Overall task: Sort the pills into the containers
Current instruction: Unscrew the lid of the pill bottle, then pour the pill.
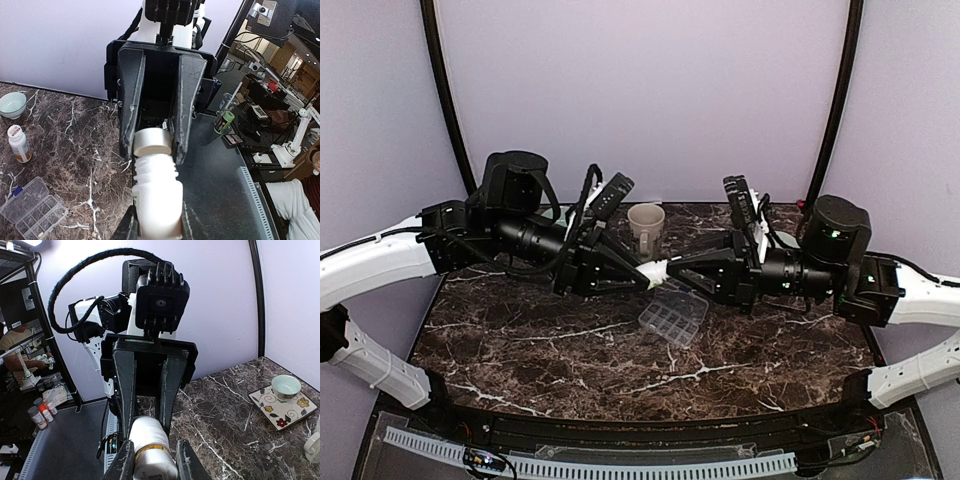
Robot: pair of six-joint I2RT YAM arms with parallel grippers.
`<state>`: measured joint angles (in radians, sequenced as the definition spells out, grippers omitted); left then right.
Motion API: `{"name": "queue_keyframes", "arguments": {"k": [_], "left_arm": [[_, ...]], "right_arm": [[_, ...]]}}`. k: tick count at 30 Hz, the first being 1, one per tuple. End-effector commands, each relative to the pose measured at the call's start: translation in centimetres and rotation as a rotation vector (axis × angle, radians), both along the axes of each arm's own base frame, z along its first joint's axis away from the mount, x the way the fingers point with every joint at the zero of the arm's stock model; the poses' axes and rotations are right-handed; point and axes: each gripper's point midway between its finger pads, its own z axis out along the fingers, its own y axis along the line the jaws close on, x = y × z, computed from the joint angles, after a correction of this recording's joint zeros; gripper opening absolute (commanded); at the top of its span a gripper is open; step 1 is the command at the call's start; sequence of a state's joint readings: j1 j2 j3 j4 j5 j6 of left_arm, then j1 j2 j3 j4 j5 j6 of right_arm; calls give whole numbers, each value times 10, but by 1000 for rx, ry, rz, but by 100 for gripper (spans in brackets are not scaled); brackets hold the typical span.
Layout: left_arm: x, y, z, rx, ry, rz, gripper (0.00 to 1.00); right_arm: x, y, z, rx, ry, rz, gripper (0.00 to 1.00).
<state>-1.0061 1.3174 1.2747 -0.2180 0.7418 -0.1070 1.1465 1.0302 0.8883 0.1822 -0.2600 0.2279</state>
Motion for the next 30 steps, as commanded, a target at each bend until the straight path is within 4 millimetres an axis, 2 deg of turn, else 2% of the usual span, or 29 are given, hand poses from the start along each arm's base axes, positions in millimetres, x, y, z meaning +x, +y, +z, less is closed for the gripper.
{"name": "queue_keyframes", "arguments": {"k": [1,8,11,30], "left_arm": [[-17,7,25,-77,-58,-67,0],[-12,8,16,-64,-85,-33,0],[-3,8,7,-49,-113,15,0],[42,17,-86,45,-266,260,0]], "right_arm": [[21,-10,5,39,13,-114,0],[31,-16,8,54,21,-179,0],[37,-21,7,55,27,-223,0],[82,-46,-22,14,97,-521,0]]}}
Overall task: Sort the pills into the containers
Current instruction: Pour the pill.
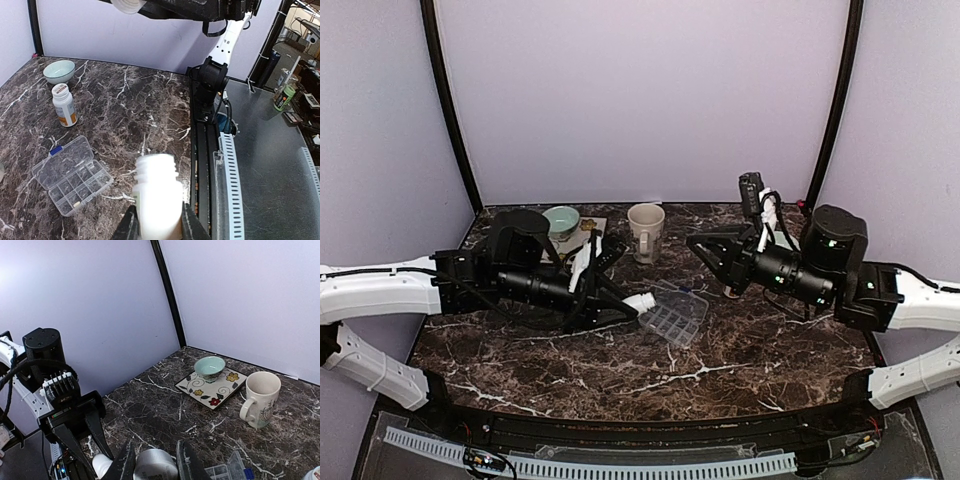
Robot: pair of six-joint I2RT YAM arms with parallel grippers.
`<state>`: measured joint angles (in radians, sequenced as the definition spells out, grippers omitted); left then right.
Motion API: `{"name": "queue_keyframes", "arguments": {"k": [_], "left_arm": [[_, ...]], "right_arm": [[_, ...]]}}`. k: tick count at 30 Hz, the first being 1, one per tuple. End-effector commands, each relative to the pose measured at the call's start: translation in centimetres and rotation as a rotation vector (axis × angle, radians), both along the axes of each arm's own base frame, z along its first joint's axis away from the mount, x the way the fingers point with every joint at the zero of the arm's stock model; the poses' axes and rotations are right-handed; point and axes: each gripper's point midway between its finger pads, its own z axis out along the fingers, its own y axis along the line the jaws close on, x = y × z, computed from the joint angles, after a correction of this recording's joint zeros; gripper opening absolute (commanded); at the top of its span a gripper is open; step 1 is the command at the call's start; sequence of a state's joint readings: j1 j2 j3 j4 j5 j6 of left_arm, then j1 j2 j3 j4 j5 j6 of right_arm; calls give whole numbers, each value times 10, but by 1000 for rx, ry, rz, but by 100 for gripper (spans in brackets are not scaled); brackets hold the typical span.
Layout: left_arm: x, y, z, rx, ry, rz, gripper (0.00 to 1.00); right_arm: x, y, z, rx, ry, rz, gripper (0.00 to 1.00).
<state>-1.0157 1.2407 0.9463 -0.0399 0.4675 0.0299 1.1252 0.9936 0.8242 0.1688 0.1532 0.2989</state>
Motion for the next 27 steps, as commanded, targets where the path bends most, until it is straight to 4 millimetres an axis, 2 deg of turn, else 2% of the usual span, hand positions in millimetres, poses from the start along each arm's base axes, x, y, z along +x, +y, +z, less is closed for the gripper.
{"name": "queue_keyframes", "arguments": {"k": [1,14,27], "left_arm": [[12,0,3,-54,-93,53,0],[30,-11,-61,27,-94,98,0],[52,-31,-110,90,-96,135,0]], "right_arm": [[13,-12,-3,22,16,-97,0],[29,-27,-36,6,64,-226,0],[40,-40,-62,-17,89,-315,0]]}}
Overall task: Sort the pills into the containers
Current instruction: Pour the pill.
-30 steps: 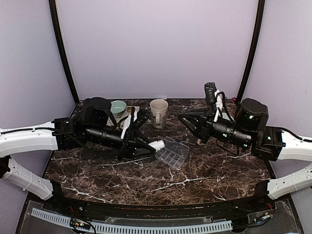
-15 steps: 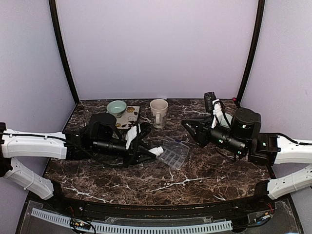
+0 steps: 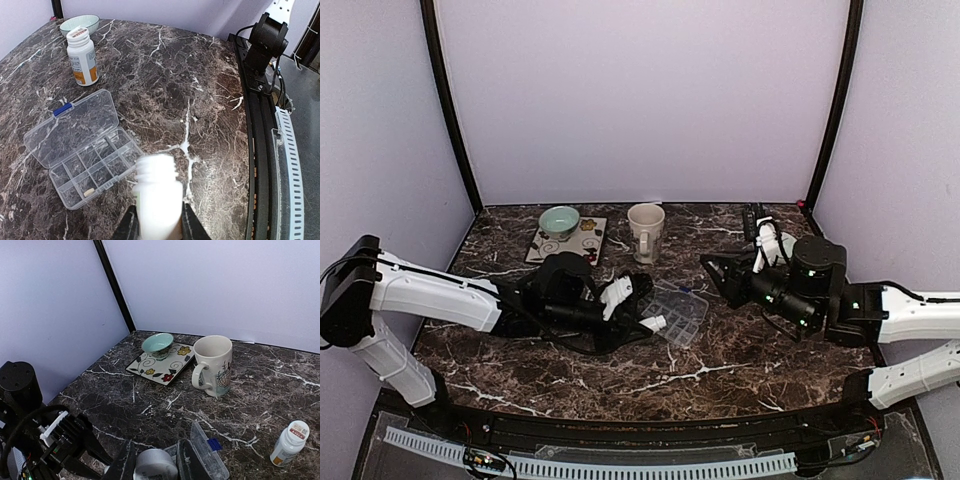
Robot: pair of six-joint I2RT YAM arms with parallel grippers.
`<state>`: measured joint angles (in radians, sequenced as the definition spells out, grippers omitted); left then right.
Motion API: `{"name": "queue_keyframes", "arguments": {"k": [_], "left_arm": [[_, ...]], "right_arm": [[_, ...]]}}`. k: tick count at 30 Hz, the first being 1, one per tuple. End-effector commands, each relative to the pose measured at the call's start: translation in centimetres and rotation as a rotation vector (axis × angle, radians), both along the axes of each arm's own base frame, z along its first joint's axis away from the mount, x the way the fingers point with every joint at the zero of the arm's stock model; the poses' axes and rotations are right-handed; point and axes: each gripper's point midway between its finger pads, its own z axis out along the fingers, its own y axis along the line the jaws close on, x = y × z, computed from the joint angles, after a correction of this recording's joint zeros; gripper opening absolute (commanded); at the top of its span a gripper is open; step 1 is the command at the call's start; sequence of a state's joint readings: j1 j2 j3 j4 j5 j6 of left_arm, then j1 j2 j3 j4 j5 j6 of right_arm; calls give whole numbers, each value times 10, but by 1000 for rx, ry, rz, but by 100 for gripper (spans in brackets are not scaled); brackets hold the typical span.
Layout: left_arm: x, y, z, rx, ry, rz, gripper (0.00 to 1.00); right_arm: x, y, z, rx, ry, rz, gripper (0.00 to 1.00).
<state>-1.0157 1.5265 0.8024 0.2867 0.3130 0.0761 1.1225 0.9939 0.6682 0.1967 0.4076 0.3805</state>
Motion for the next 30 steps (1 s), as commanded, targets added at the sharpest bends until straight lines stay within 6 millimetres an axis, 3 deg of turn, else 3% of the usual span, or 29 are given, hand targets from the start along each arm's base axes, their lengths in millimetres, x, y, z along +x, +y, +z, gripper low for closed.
{"name": "queue_keyframes", "arguments": {"k": [1,11,30], "left_arm": [[11,-9,4,-37,-55,20,0],[26,-22,-20,-26,-59,60,0],[45,-32,-41,17,-52,123,0]], "right_arm": [[8,-9,5,49,-13,-56,0],[10,-20,-2,52,-6,-82,0],[11,-28,-2,64,-11,-91,0]]}}
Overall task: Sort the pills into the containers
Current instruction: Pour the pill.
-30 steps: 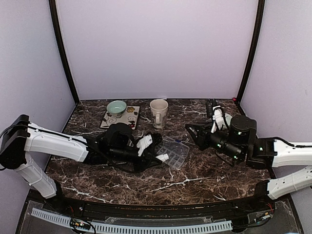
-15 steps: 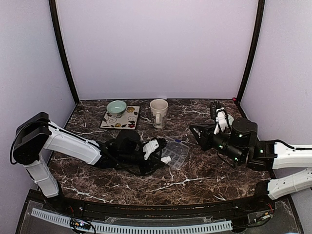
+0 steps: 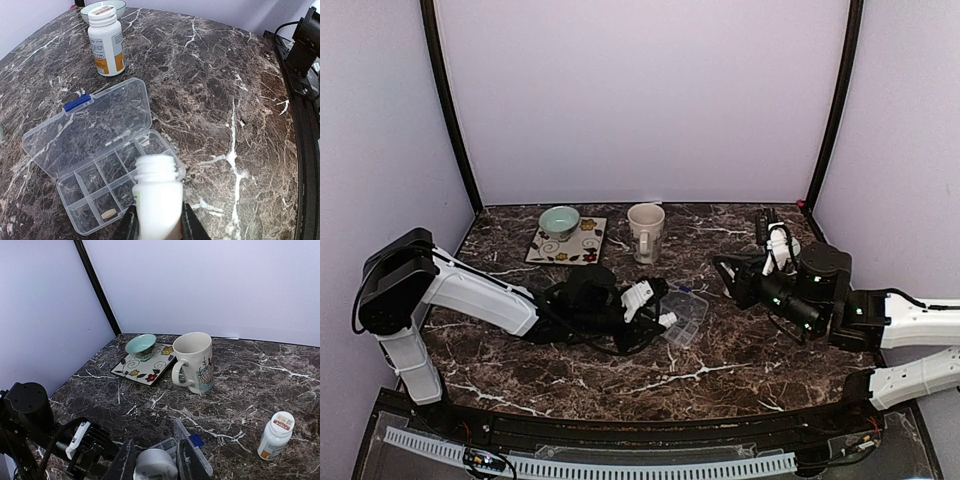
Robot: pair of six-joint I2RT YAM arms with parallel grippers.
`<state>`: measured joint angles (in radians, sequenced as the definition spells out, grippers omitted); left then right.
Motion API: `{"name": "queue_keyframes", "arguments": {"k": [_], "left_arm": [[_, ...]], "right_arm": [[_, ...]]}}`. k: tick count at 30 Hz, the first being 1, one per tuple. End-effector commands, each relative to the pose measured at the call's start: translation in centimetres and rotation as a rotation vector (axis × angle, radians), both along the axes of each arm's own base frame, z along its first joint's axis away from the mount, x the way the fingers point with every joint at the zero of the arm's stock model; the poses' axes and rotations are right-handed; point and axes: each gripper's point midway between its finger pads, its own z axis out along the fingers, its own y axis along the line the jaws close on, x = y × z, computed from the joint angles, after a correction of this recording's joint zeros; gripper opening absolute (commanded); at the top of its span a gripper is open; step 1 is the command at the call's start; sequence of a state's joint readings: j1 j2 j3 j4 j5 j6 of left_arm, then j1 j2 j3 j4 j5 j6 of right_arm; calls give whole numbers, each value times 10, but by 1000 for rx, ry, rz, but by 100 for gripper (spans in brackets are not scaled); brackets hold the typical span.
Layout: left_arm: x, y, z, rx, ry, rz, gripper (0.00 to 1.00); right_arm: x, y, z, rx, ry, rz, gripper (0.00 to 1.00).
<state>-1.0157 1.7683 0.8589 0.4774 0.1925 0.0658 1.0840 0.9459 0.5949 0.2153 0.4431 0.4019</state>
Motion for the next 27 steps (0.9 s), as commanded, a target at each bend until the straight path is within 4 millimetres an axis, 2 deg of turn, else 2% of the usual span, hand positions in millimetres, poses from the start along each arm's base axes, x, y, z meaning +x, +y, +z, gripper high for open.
{"name": "queue_keyframes", "arguments": {"k": [1,27], "left_arm": [[5,-6,3,-4,-5,15,0],[12,-8,-21,85,33,40,0]], "right_arm": [[1,-6,12,53,-23,-16,0],[1,-11,9,63,-20,-18,0]]}}
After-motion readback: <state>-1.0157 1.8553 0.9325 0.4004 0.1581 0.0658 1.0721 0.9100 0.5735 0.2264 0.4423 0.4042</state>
